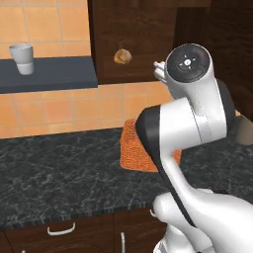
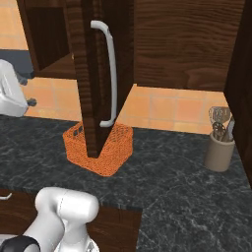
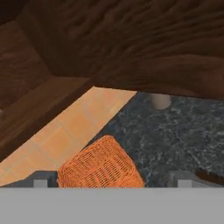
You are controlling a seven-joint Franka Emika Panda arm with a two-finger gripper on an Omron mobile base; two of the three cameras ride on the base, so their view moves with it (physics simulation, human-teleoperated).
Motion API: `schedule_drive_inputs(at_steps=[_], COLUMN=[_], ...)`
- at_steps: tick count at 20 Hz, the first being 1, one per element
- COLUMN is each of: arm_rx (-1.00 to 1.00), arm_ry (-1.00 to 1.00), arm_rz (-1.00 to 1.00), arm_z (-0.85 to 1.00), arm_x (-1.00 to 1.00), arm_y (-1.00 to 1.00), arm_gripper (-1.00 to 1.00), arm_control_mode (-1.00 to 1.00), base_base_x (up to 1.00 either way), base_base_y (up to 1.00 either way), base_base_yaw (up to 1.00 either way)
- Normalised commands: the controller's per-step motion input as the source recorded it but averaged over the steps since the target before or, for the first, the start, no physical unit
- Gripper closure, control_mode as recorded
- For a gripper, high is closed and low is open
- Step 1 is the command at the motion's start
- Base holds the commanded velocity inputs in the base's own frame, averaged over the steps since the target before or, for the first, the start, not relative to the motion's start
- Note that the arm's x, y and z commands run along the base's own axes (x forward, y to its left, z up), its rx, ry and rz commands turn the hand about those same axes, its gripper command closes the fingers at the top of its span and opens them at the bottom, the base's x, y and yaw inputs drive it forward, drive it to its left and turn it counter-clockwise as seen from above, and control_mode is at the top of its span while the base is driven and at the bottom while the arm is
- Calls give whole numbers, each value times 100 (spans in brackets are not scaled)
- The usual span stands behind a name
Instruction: Open the cabinet, pick up the bread from the cabinet and place it in the basket. Then move the basket to the dining counter.
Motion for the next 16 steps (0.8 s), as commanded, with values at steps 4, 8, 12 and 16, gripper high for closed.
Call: schedule_drive_inputs(at_steps=[4, 8, 12, 16], arm_rx=[-41, -26, -34, -18], arm_ry=[33, 13, 1, 8], arm_rz=[57, 58, 51, 37], arm_z=[10, 22, 0, 2], arm_x=[61, 78, 57, 95], arm_y=[-33, -16, 3, 6], arm_gripper=[-100, -100, -100, -100], arm_control_mode=[-100, -100, -100, -100], base_base_x=[0, 0, 0, 0], base_base_y=[0, 0, 0, 0], base_base_yaw=[0, 0, 0, 0])
